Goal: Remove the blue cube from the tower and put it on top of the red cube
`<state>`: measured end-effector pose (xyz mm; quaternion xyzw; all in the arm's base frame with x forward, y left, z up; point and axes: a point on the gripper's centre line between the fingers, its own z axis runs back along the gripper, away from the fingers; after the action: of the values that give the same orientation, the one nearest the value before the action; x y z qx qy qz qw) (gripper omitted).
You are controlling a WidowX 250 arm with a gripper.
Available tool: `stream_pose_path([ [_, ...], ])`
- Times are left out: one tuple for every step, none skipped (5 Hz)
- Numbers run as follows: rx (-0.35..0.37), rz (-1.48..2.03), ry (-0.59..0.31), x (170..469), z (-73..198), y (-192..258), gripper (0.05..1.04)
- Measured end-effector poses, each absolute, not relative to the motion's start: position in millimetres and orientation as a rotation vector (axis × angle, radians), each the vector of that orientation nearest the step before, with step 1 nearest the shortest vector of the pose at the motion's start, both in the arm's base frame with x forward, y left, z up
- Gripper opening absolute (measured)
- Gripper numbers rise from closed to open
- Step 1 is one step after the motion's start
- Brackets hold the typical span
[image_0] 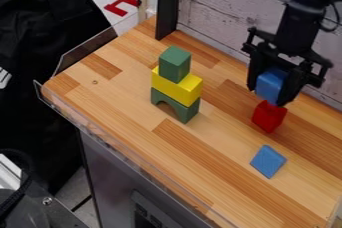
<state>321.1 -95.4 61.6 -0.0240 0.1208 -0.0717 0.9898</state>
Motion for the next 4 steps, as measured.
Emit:
stream_pose_path([
  [-0.048,-0.152,0.245,323,57,-97,0.603],
  [-0.049,-0.155,0.232,327,50,-99,0.603],
  [-0.056,-0.156,0.214,329,49,-101,0.603],
  [-0.061,-0.152,0.211,330,45,-103,0.602],
])
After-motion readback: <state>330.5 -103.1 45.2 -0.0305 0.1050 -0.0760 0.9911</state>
